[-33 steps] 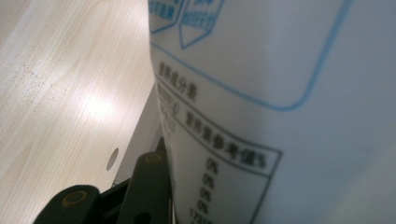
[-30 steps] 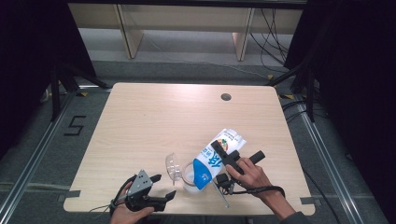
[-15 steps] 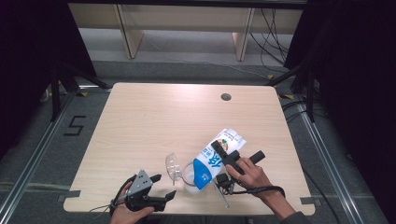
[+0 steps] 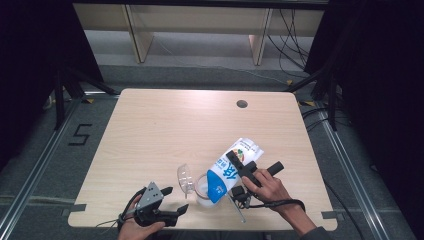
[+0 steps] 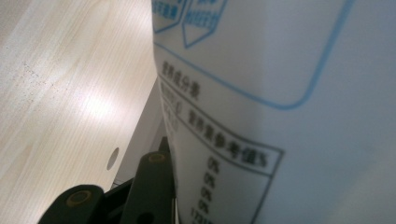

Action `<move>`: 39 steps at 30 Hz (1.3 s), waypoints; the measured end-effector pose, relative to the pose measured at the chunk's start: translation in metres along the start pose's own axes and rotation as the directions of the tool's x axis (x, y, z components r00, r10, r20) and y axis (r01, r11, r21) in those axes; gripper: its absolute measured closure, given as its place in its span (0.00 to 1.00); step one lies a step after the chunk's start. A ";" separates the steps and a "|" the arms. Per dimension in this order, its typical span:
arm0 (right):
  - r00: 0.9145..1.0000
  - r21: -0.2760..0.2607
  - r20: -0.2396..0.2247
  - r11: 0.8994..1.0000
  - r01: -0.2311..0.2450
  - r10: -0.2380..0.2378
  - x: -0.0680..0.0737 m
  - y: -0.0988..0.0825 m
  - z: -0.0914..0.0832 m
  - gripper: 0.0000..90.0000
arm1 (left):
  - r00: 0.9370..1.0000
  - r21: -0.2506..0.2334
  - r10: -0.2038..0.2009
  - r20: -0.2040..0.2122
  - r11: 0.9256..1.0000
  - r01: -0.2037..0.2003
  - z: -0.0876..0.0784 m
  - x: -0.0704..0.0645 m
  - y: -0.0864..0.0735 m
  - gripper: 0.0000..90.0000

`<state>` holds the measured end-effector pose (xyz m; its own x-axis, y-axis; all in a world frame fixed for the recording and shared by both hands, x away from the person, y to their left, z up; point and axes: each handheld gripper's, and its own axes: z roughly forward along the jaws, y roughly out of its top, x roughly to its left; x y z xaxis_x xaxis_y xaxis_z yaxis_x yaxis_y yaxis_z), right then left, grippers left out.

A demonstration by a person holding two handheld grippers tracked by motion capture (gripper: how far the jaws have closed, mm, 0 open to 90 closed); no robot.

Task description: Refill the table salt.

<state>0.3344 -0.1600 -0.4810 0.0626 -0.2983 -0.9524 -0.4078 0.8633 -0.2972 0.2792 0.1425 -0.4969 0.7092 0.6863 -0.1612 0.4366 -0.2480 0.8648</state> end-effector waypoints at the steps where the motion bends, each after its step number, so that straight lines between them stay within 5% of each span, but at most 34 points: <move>1: 1.000 0.002 -0.003 1.000 0.006 -0.006 0.000 0.000 0.000 0.75 | 1.000 0.000 0.000 0.000 1.000 0.000 0.000 0.000 0.000 0.23; 39: 1.000 0.009 -0.005 1.000 0.019 -0.019 -0.002 0.000 0.000 0.77 | 1.000 0.003 0.002 -0.010 1.000 -0.002 -0.002 0.000 0.000 0.23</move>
<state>0.3345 -0.1595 -0.4791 0.0659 -0.3162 -0.9464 -0.3982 0.8613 -0.3155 0.2782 0.1436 -0.4964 0.7045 0.6926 -0.1550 0.4370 -0.2512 0.8637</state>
